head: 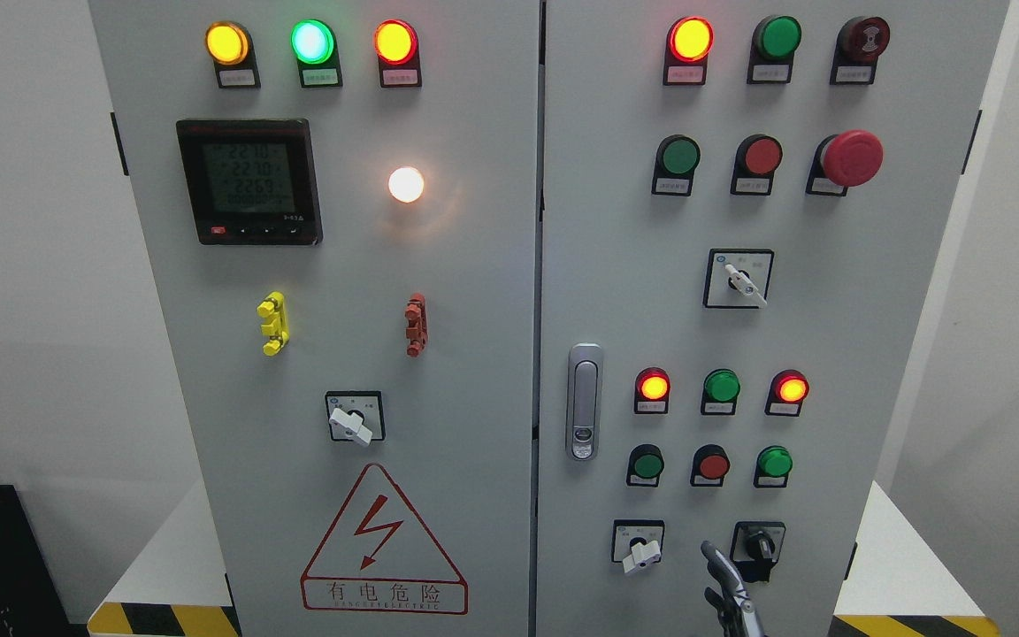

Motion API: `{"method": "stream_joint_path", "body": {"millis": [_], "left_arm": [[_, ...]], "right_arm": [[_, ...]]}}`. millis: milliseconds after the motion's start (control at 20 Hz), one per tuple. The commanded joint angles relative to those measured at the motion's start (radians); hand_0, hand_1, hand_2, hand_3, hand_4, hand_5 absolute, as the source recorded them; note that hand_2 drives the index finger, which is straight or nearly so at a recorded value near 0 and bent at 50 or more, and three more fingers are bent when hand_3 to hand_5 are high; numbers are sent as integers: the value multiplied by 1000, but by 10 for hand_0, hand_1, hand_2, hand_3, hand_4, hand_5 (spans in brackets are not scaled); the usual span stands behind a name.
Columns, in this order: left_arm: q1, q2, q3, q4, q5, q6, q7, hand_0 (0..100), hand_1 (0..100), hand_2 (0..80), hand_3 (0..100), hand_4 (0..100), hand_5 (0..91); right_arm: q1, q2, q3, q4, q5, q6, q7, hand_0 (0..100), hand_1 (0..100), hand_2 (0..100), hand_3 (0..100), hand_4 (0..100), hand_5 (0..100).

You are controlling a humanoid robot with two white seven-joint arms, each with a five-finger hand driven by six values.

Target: Press green start button

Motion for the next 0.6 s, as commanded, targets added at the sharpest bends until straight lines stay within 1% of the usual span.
{"method": "stream_joint_path", "body": {"millis": [0,200,550], "left_arm": [[0,0,0,0,0,-1,0,120,556,0,0,0,0],[0,0,0,0,0,-1,0,120,556,0,0,0,0],[0,0,0,0,0,-1,0,120,556,0,0,0,0]], "right_arm": [[6,-1,34,-4,-41,0,9,414,141,0,0,0,0],[5,-1,32,-4,-41,0,9,364,129,0,0,0,0],[5,-3,32,-7,-41,0,9,325,129,0,0,0,0]]}}
